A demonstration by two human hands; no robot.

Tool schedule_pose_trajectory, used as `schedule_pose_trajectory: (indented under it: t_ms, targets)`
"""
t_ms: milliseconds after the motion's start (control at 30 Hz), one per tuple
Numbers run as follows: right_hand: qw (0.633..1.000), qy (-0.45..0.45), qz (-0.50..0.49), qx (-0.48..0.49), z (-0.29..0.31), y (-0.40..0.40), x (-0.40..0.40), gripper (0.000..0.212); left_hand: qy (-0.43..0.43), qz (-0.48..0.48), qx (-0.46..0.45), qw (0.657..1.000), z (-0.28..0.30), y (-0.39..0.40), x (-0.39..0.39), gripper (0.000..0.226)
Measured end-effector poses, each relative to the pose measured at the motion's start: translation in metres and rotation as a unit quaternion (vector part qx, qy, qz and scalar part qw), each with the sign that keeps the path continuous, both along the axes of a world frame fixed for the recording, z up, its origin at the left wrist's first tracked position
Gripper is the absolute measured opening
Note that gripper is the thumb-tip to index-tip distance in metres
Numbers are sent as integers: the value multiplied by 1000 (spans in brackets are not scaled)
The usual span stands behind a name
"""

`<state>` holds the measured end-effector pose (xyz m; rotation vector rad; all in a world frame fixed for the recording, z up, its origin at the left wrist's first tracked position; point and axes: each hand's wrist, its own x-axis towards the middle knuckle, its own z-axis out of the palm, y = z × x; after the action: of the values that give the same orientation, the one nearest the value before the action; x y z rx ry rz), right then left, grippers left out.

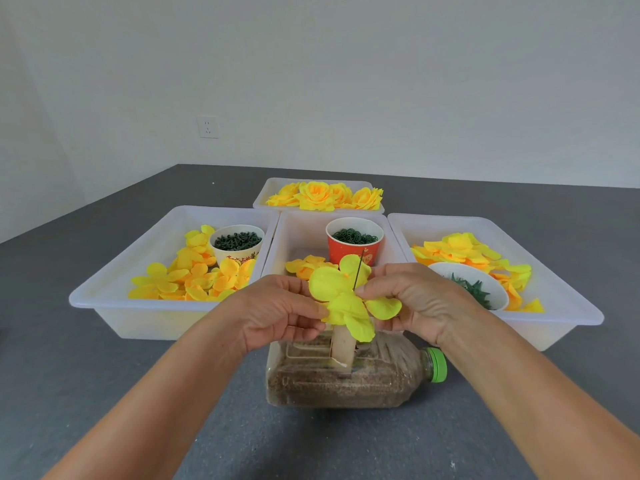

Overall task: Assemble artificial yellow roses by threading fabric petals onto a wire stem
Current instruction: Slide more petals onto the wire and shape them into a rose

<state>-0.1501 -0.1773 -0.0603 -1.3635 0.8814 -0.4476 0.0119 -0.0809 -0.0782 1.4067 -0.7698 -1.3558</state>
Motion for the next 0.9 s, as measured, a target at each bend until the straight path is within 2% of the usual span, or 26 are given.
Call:
schedule_pose_trajectory:
  t_ms: [200, 333, 667, 800, 900]
  targets:
    - [996, 56, 10, -70, 9, -5, 2, 28, -6, -11, -4, 1000, 1, 0, 1, 14]
    - [997, 64, 31, -36, 8, -6, 3, 16, -8, -14, -5, 1000, 1, 0, 1, 16]
    - [997, 49, 46, 25, 8, -7, 6, 15, -7, -24, -12, 1000, 2, -1, 2, 16]
    - [998, 48, 37, 21, 7, -8, 5, 17, -8, -20, -12, 1000, 2, -2, 4, 11]
    - [997, 60, 42, -10, 8, -8, 4, 18, 10, -17, 4, 1000, 5, -2, 4, 18]
